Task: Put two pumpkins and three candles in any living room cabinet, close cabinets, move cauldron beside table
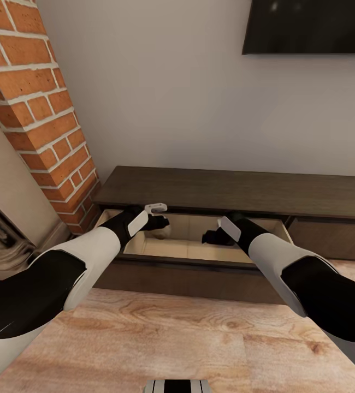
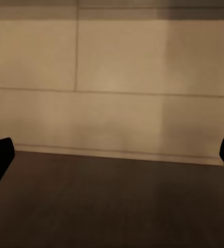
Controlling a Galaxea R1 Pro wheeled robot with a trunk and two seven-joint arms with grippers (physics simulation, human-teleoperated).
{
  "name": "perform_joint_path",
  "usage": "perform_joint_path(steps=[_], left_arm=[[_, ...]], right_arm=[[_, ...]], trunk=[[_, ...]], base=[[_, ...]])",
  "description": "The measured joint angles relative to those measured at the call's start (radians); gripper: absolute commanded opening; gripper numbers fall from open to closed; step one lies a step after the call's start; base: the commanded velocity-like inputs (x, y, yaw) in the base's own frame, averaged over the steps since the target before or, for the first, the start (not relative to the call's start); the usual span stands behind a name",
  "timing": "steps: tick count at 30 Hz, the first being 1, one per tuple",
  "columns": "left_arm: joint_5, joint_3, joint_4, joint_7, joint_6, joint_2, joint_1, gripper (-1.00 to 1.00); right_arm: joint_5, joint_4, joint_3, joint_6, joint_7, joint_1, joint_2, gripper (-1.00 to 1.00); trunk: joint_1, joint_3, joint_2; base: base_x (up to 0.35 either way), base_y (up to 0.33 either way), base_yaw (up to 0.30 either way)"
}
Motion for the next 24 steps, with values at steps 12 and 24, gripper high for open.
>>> perform_joint_path(steps=[12,24], left_arm=[[0.001,0.0,0.017,0.0,0.007,0.0,0.0,-1.0],[0.0,-0.001,0.02,0.0,0.007,0.0,0.0,-1.0]], right_arm=[[0.001,0.002,0.0,-0.038,-0.001,0.015,0.012,1.0],[0.0,0.0,0.0,-0.041,0.0,0.033,0.024,1.0]], trunk=[[0.0,0.0,0.0],[0.001,-0.009,0.0]], base=[[0.052,-0.129,0.0],[0.003,-0.006,0.0]])
